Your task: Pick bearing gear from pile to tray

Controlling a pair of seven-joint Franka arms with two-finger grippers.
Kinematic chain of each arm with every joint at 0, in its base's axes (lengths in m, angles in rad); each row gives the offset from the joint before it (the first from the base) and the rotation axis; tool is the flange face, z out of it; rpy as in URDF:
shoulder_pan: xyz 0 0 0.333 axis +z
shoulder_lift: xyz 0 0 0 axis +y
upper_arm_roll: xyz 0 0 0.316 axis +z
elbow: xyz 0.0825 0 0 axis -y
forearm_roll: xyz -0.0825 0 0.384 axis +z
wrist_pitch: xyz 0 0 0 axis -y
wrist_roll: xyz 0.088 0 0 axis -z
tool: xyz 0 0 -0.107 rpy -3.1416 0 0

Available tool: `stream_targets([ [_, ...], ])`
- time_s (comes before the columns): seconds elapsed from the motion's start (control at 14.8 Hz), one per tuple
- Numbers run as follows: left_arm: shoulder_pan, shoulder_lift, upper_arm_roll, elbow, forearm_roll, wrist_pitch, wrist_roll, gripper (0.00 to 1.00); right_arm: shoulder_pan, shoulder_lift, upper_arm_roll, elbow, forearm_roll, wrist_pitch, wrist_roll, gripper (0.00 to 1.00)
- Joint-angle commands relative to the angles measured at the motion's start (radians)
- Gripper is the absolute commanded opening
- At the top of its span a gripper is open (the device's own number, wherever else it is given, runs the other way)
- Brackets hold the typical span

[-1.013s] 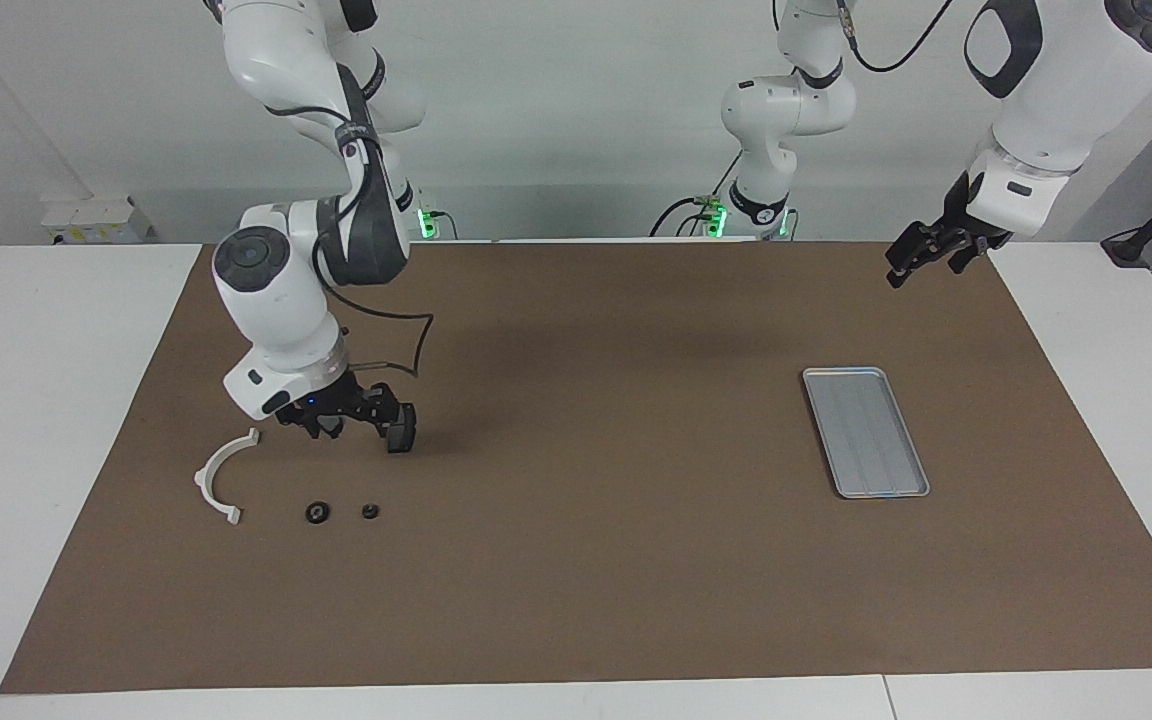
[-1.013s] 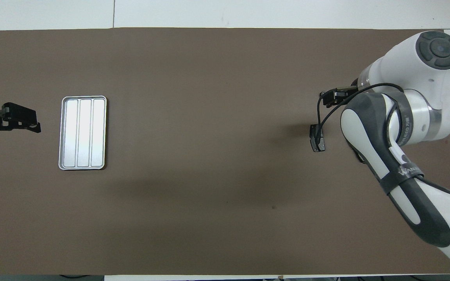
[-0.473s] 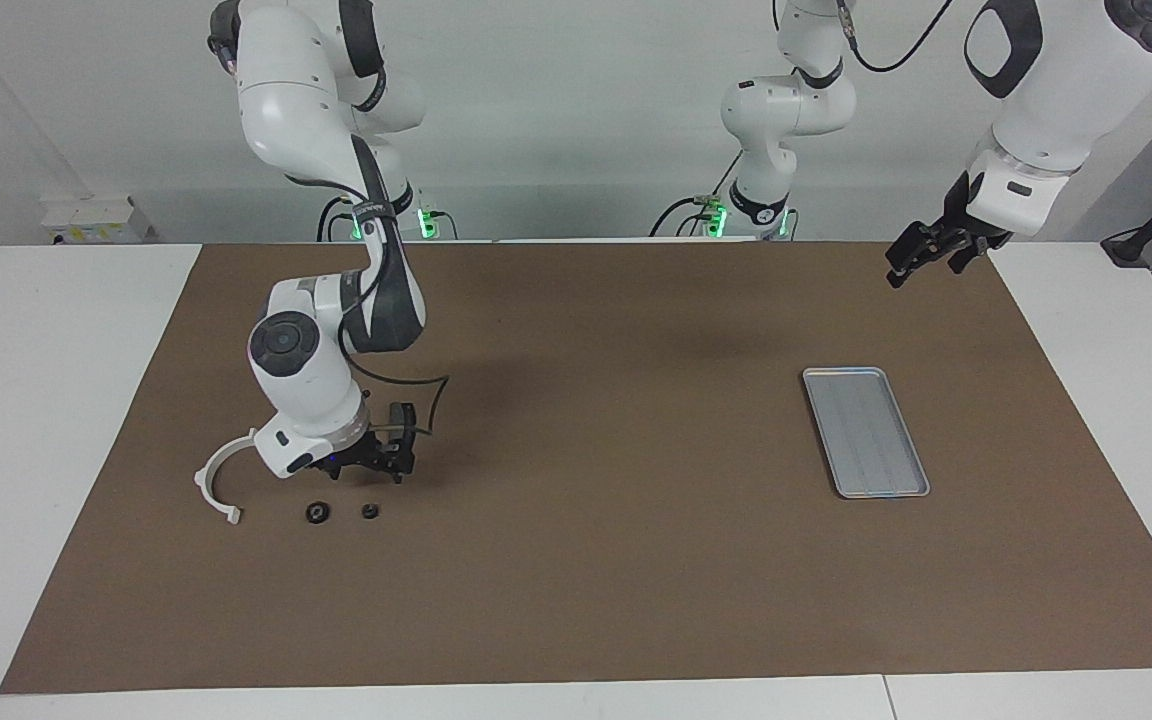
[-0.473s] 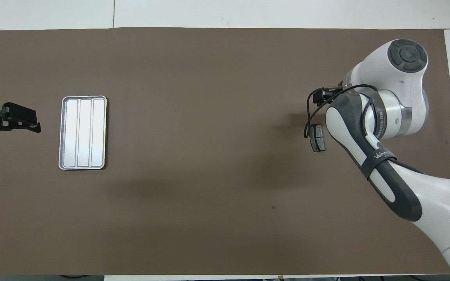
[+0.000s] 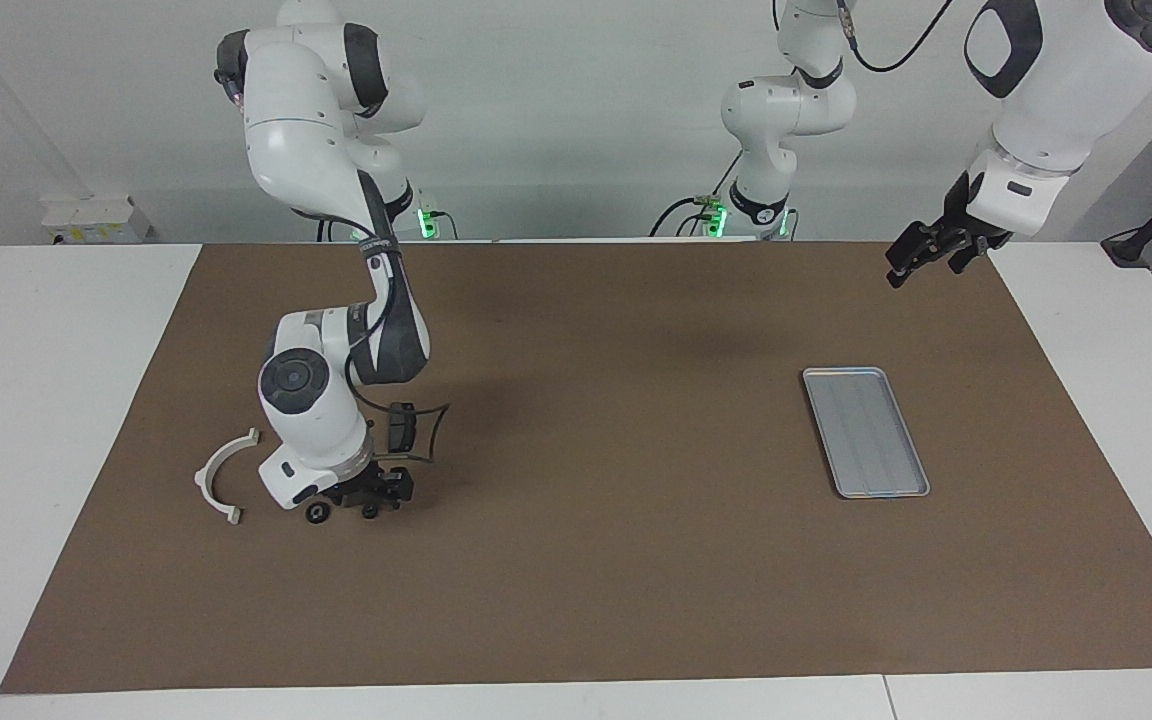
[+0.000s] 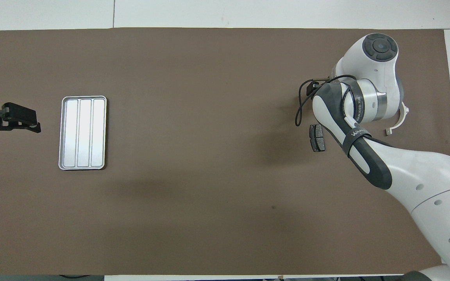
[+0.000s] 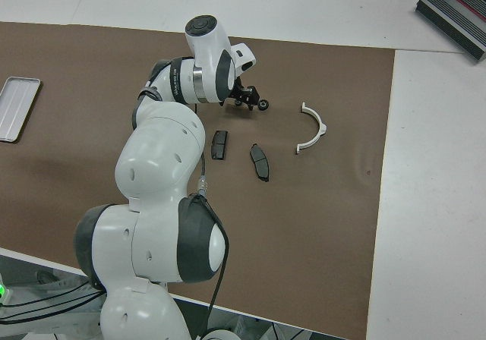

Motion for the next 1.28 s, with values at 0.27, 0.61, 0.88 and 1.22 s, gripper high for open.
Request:
stream_targets([
  [0.27,0.0,-0.006,0.0,-0.006,-0.006,-0.008,0.008,1.0,-0.01,0.025,0.003,0.019,-0.011,0.068,0.045,0.81],
  [0.61,0.0,-0.006,0.0,-0.006,-0.005,-0.008,0.008,1.0,-0.013,0.025,0.003,0.008,-0.001,0.077,0.046,0.8],
  [0.88,0.0,-0.006,0.0,-0.006,-0.005,-0.008,0.008,1.0,-0.013,0.022,0.003,-0.01,-0.001,0.053,0.054,0.75],
  [1.22,0.0,-0.006,0.0,-0.006,-0.006,-0.008,0.008,1.0,-0.013,0.015,0.003,0.001,-0.001,0.008,0.054,0.65],
])
